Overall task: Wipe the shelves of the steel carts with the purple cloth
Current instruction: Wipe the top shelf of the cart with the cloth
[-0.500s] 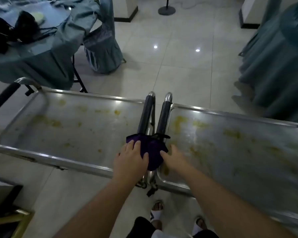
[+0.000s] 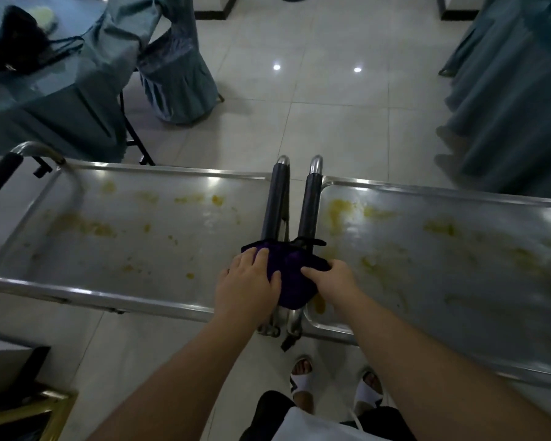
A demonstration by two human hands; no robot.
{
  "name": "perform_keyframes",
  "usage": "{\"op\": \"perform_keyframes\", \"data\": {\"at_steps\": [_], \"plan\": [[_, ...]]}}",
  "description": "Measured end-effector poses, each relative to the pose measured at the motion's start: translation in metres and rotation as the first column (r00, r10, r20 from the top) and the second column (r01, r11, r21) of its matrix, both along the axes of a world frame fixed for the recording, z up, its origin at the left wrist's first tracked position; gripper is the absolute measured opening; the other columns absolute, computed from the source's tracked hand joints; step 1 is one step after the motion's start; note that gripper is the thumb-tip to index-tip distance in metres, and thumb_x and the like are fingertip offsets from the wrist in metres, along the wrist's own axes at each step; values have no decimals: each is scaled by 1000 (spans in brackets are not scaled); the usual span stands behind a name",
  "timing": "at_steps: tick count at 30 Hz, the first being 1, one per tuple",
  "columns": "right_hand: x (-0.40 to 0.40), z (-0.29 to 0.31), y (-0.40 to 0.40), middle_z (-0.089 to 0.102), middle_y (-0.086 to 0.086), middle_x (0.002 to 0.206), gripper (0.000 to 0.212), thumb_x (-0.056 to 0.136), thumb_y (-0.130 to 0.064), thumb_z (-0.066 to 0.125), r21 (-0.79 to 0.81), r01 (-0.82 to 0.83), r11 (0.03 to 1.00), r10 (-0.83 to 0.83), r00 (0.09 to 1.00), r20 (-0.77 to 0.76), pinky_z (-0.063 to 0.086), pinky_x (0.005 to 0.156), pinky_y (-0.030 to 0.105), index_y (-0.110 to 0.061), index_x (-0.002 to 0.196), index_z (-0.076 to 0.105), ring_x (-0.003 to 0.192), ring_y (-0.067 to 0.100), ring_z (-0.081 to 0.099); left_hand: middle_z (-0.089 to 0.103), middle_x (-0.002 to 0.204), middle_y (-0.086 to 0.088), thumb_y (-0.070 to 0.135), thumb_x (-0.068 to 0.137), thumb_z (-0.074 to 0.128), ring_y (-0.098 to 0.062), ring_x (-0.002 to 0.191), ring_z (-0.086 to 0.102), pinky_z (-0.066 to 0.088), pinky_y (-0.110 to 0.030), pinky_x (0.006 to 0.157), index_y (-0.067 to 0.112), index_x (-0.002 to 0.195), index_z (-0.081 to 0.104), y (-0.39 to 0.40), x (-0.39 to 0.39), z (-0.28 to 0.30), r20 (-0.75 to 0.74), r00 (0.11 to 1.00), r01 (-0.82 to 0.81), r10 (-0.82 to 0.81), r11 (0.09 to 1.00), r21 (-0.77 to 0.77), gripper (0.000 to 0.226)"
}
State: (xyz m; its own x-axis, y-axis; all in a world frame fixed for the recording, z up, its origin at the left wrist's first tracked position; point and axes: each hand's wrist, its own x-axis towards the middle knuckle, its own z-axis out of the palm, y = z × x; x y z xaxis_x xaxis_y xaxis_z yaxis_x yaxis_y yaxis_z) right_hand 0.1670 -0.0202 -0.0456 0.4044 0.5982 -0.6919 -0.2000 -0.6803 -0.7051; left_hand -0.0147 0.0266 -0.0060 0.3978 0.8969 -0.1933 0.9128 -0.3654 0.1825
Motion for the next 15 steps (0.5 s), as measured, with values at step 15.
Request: {"op": "perform_keyframes", "data": {"at_steps": [15], "plan": [[86,39,-49,77,15,115,25,102,-11,57,242,346,906,-249,901,-355,60,77,43,-12,124,69,103,34,74,52,153,1,52,105,39,-21,139,50,43,-46,115,24,155,42,32,64,25,90,987,136,-135,991,-4,57]]}}
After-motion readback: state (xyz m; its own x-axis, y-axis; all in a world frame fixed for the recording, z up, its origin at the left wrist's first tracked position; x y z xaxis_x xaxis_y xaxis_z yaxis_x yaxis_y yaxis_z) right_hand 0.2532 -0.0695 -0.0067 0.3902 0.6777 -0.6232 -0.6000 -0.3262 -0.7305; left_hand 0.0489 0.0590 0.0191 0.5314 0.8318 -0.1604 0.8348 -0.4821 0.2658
